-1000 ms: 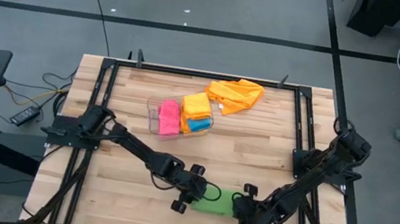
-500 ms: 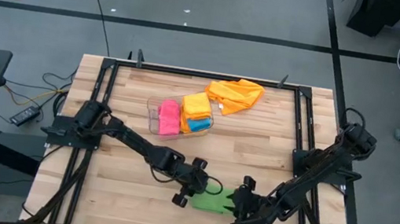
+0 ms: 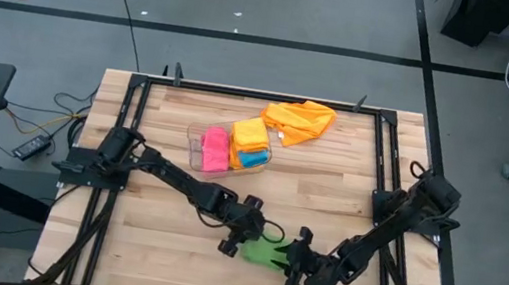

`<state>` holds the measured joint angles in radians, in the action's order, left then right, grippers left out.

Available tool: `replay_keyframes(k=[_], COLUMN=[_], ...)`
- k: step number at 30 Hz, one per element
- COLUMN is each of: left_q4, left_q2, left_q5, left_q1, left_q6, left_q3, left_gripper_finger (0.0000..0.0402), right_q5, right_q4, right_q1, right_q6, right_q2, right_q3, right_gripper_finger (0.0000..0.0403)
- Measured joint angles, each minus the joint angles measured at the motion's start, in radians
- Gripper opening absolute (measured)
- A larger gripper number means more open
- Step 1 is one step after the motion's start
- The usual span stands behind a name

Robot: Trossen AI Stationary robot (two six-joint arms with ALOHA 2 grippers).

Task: Fold microfiber towels
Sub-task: Fold the green microfiber cloth

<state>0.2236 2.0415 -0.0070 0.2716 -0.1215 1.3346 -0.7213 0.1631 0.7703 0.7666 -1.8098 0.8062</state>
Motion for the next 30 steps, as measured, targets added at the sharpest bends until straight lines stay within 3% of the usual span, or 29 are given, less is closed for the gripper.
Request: replay_keyframes(k=[8, 14, 18, 21, 25, 30], left_q4=[0.035, 0.041, 0.022, 0.004, 0.005, 0.011], left_q2=[-0.072, -0.058, -0.042, -0.037, -0.025, -0.01], left_q5=[0.06, 0.038, -0.071, -0.084, -0.09, -0.09], left_q1=[0.045, 0.125, 0.146, 0.139, 0.133, 0.136], left_q6=[-0.16, -0.377, -0.42, -0.425, -0.433, -0.467], left_q3=[0.001, 0.0, -0.001, 0.0, 0.0, 0.0], left_gripper_finger=[0.008, 0.0136, 0.0176, 0.0189, 0.0181, 0.0128], right_q5=[0.014, 0.002, -0.025, -0.026, -0.03, -0.03], right_q4=[-0.061, -0.183, -0.185, -0.195, -0.193, -0.192], right_q1=[-0.002, 0.014, 0.026, 0.026, 0.026, 0.027], right_q6=[0.02, 0.055, 0.06, 0.079, 0.081, 0.083], right_q2=[0.043, 0.114, 0.117, 0.117, 0.117, 0.117], right_q3=[0.0, 0.0, 0.0, 0.0, 0.0, 0.0], right_gripper_finger=[0.017, 0.017, 0.017, 0.017, 0.017, 0.017])
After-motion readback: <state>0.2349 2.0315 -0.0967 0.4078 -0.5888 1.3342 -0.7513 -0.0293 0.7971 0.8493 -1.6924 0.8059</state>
